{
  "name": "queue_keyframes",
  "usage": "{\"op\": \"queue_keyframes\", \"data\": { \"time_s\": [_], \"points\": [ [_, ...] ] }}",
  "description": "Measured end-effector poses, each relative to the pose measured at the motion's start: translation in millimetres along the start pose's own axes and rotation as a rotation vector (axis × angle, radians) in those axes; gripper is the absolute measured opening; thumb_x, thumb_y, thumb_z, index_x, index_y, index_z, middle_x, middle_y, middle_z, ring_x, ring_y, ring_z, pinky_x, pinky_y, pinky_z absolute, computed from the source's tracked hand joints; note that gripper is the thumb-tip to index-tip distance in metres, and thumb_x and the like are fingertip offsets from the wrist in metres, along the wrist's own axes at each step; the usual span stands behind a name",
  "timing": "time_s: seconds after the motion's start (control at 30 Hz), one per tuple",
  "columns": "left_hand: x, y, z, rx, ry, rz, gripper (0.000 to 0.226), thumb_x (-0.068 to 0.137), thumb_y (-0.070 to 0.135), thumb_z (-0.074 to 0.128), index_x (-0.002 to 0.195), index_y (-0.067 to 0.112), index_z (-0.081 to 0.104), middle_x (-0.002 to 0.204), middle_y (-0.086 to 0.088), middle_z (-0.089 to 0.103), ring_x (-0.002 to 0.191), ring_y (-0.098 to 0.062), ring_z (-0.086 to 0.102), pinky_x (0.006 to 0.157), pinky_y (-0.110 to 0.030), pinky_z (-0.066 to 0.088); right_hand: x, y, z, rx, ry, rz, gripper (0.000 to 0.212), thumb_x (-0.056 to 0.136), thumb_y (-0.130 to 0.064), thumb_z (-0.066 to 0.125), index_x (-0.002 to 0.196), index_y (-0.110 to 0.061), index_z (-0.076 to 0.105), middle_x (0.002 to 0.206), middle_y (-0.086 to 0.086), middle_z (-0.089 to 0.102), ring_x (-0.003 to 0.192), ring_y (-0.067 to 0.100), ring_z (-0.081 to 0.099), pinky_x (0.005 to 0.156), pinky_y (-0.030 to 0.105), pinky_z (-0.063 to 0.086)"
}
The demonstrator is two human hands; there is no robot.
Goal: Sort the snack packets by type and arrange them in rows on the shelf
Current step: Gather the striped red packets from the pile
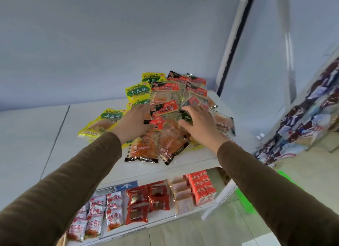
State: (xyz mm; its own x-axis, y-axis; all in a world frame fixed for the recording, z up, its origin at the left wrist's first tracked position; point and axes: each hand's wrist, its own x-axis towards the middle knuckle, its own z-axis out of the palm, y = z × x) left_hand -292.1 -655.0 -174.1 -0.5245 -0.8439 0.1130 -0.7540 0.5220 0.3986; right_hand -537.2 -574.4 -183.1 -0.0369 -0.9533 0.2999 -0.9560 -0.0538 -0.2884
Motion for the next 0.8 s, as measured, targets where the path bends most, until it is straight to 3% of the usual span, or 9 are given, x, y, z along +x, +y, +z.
{"op": "queue_keyframes", "data": {
  "time_s": [0.17, 0.3, 0.4, 0.5, 0.57, 0.6, 0.67, 0.8],
  "points": [
    [14.2, 13.6, 9.0, 0.041, -0.061, -0.046, 0.082, 0.089, 0.049, 0.072, 0.158, 0.033, 0.03, 0.163, 0.0, 0.033, 0.147, -0.026, 0.035, 0.118, -0.06, 0.029, 13.3, 56.5, -18.5, 0.096, -0.034, 0.04, 0.046, 0.102, -0.044, 0.051, 0.144, -0.024, 0.046, 0.147, 0.0, 0.05, 0.136, 0.022, 0.041, 0.109, 0.041, 0.039],
    [22.4, 9.5, 8.8, 0.016, -0.106, -0.052, 0.09, 0.087, 0.051, 0.076, 0.159, 0.037, 0.024, 0.166, 0.001, 0.025, 0.152, -0.024, 0.023, 0.122, -0.056, 0.024, 33.5, 89.8, -28.1, 0.131, -0.087, 0.109, 0.044, 0.103, -0.029, 0.053, 0.145, -0.026, 0.043, 0.145, 0.003, 0.051, 0.132, 0.025, 0.044, 0.107, 0.047, 0.041],
    [29.1, -0.7, 8.2, -0.001, -0.162, -0.019, 0.099, 0.084, 0.049, 0.079, 0.16, 0.043, 0.016, 0.169, 0.005, 0.015, 0.154, -0.024, 0.015, 0.123, -0.055, 0.019, 47.7, 103.7, -30.1, 0.109, -0.251, 0.198, 0.061, 0.101, -0.01, 0.054, 0.153, -0.033, 0.032, 0.142, 0.009, 0.05, 0.111, 0.026, 0.056, 0.085, 0.04, 0.05],
    [36.4, -11.8, 10.6, -0.005, -0.209, 0.0, 0.109, 0.079, 0.052, 0.082, 0.158, 0.052, 0.006, 0.17, 0.013, 0.005, 0.156, -0.024, 0.007, 0.123, -0.06, 0.013, 56.4, 113.3, -27.7, 0.099, -0.402, 0.246, 0.079, 0.098, 0.003, 0.047, 0.158, -0.039, 0.019, 0.138, 0.012, 0.051, 0.076, 0.015, 0.055, 0.057, 0.026, 0.039],
    [40.8, -16.4, 14.9, -0.003, -0.245, 0.002, 0.116, 0.077, 0.055, 0.083, 0.157, 0.055, -0.001, 0.17, 0.016, -0.002, 0.157, -0.024, 0.003, 0.124, -0.062, 0.011, 58.7, 115.9, -25.7, 0.119, -0.474, 0.263, 0.085, 0.097, -0.001, 0.055, 0.158, -0.042, 0.013, 0.148, 0.011, 0.046, 0.087, 0.019, 0.06, 0.067, 0.031, 0.05],
    [42.8, -17.8, 17.6, 0.0, -0.264, 0.003, 0.119, 0.076, 0.055, 0.083, 0.157, 0.055, -0.004, 0.17, 0.017, -0.006, 0.158, -0.024, 0.001, 0.124, -0.061, 0.009, 59.5, 117.0, -24.5, 0.14, -0.495, 0.264, 0.089, 0.096, -0.004, 0.061, 0.159, -0.043, 0.01, 0.155, 0.011, 0.04, 0.105, 0.025, 0.061, 0.085, 0.037, 0.054],
    [47.1, -19.7, 22.6, 0.001, -0.281, 0.007, 0.123, 0.075, 0.057, 0.083, 0.158, 0.053, -0.008, 0.169, 0.019, -0.011, 0.158, -0.024, -0.002, 0.124, -0.057, 0.007, 62.4, 118.2, -24.3, 0.165, -0.503, 0.257, 0.098, 0.092, -0.012, 0.072, 0.159, -0.043, 0.008, 0.164, 0.009, 0.027, 0.135, 0.031, 0.045, 0.11, 0.043, 0.041],
    [55.2, -16.0, 29.0, 0.051, -0.176, 0.037, 0.125, 0.072, 0.065, 0.08, 0.161, 0.045, -0.006, 0.17, 0.016, -0.002, 0.157, -0.021, 0.002, 0.126, -0.057, 0.012, 71.5, 116.8, -20.8, 0.105, -0.401, 0.161, 0.1, 0.086, -0.03, 0.079, 0.159, -0.043, 0.013, 0.161, 0.008, 0.029, 0.144, 0.031, 0.031, 0.117, 0.054, 0.029]
  ]
}}
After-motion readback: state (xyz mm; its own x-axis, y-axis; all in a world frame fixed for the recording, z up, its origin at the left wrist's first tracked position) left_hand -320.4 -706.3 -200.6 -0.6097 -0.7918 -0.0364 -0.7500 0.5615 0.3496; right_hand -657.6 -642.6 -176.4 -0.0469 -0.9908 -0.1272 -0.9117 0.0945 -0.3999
